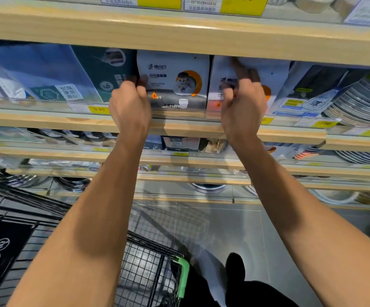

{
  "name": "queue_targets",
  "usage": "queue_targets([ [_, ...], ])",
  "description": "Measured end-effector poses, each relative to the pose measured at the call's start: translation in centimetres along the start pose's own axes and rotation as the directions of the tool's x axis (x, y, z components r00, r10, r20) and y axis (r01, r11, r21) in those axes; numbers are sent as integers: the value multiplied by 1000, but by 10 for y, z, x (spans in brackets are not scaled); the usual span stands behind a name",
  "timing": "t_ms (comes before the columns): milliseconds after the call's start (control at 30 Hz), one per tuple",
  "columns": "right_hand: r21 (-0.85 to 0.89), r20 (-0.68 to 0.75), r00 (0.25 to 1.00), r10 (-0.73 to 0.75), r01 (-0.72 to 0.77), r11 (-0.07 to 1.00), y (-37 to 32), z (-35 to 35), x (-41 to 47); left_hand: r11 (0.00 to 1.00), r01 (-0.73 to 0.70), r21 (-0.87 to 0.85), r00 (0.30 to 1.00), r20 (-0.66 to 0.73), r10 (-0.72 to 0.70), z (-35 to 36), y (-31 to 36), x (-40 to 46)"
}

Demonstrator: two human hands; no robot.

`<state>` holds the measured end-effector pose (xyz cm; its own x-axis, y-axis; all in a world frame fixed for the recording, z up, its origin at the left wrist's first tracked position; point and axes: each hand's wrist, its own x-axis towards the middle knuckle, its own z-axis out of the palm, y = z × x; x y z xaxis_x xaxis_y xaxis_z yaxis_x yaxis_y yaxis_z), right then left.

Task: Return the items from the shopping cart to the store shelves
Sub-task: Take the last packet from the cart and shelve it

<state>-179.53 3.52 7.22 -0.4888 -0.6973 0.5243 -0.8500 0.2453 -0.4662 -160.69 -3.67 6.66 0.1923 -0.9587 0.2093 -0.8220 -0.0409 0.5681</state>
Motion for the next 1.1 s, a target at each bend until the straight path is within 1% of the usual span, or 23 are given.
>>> queue_targets([
  [67,-58,63,998,-11,15,998,6,4,9,1000,5,3,1000,-11,-5,1,-3,3],
  [100,-60,63,998,-24,28,998,8,7,11,1000,5,7,1000,-12,-5,1,-5,5],
  [233,-19,-81,991,-111,110,994,8,12,6,999,-32,21,999,-22,33,-3,-10,1],
  [333,-21,-124,984,-124,122,992,9,4,2,998,-61,-10,996,-71,60,-5,-10,-5],
  [433,30,-146,981,-126,131,991,8,-5,-4,996,-83,-28,990,-121,79,-8,-11,-9],
  [567,113,-121,986,-115,129,985,1,-12,-19,992,-113,-51,979,-175,102,-16,-13,-14],
  [633,175,-101,985,-141,157,972,-5,-15,-29,990,-121,-76,976,-189,105,-20,-15,-17],
  [700,246,-54,987,-151,159,956,-12,-16,-39,986,-125,-106,976,-190,103,-25,-19,-20],
  [800,336,10,991,-136,125,934,-27,-15,-58,982,-134,-136,977,-181,109,-39,-28,-29],
  [900,431,40,976,-214,176,885,-49,-12,-83,982,-129,-136,980,-166,106,-54,-45,-38],
  [933,477,74,963,-260,195,857,-63,-10,-94,987,-121,-110,977,-189,99,-65,-58,-42],
  [967,515,114,944,-311,212,831,-75,-8,-104,991,-108,-84,974,-208,89,-74,-69,-46],
  [1033,534,249,888,-386,207,820,-93,0,-126,995,-94,-39,969,-233,82,-92,-91,-57],
  [1100,522,448,769,-456,189,832,-113,9,-153,999,-37,16,964,-262,40,-120,-117,-76],
])
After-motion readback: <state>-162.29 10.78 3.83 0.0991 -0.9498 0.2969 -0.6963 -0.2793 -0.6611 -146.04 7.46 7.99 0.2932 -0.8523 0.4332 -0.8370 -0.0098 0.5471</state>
